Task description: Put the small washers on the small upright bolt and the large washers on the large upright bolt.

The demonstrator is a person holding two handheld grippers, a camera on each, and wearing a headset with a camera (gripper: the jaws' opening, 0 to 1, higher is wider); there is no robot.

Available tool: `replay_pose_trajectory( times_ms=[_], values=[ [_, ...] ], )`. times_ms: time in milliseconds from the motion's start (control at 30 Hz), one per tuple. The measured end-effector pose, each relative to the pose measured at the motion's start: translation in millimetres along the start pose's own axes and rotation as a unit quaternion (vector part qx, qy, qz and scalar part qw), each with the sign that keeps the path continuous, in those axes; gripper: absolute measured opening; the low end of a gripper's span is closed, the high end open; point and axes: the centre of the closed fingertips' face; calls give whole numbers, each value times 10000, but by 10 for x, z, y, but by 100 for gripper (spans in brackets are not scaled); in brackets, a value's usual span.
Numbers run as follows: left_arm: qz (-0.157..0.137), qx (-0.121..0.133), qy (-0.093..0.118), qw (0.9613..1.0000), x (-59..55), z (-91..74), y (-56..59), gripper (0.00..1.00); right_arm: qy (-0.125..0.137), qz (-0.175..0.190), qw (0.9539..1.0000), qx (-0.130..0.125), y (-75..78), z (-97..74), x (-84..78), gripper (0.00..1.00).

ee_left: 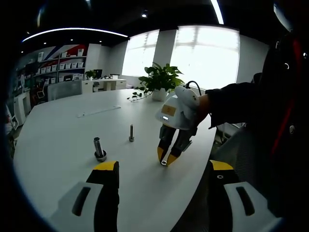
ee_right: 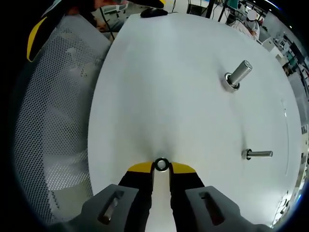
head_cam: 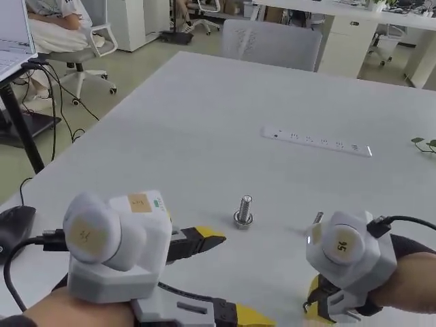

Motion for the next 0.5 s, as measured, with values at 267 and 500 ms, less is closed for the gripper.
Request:
replay_pose_trajectory(
  times_ms=[267,500],
  values=[
    [-7,3,3,10000,4,9,-4,74,-53,54,10000,-28,54,-33,-63,13],
    [-5,-3,-8,10000,3,13,-4,74,-72,110,9999,-56,83,-64,-99,13]
  ],
)
Point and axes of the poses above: the centre of the closed fingertips' face, and the gripper's own axes: z roughly forward along the fingers, y roughly to its right, x roughly out of its top, and after that the axes turned 3 degrees about -y, right-handed
